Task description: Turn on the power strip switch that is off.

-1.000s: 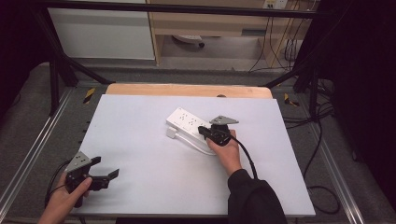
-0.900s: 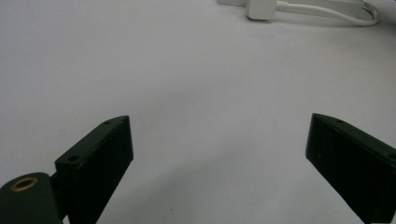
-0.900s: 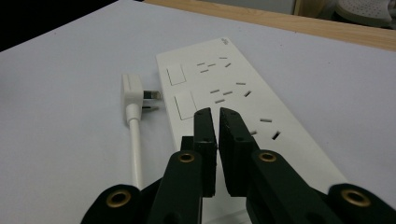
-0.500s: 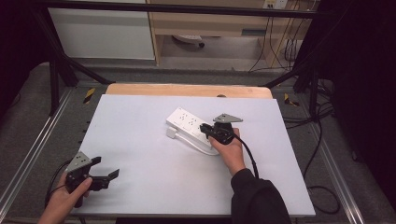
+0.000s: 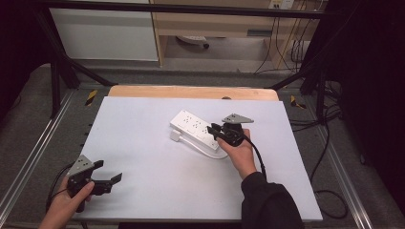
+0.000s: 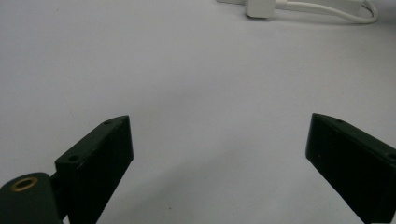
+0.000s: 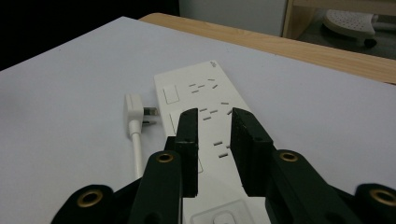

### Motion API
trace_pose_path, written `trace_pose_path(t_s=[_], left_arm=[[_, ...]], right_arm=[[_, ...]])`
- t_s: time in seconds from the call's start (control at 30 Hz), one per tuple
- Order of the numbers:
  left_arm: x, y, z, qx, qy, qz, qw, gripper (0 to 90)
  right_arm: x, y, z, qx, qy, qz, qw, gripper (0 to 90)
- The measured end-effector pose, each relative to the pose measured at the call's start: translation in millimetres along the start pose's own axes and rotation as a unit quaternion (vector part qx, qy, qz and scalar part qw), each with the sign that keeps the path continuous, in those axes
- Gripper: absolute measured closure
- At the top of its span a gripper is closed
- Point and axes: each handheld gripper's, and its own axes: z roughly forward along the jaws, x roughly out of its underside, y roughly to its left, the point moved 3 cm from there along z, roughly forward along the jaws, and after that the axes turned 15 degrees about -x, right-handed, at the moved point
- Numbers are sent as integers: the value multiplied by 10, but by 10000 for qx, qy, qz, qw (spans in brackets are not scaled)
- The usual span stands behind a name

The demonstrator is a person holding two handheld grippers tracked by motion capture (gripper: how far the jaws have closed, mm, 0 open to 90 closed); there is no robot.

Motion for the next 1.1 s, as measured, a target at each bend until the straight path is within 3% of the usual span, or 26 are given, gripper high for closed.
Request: trace_pose_path(t_s=[0.3, 0.5, 0.77, 0.93, 1.1], left_arm=[[3, -4, 1, 9, 11, 9, 10000, 77], [6, -12, 5, 30, 31, 36, 10000, 77], [6, -4, 4, 3, 26, 25, 10000, 77], [6, -8, 6, 8, 25, 27, 10000, 77], [1, -8, 5, 17, 9, 22, 10000, 77]], right_arm=[[-49, -10, -97, 105, -162, 13, 9998, 587], [-74, -32, -183, 161, -177, 145, 9996, 479], [-84, -64, -301, 304, -107, 269, 9991, 236], [-103, -70, -454, 463, -173, 278, 9984, 125], [-102, -51, -675, 590, -279, 273, 9975, 72]])
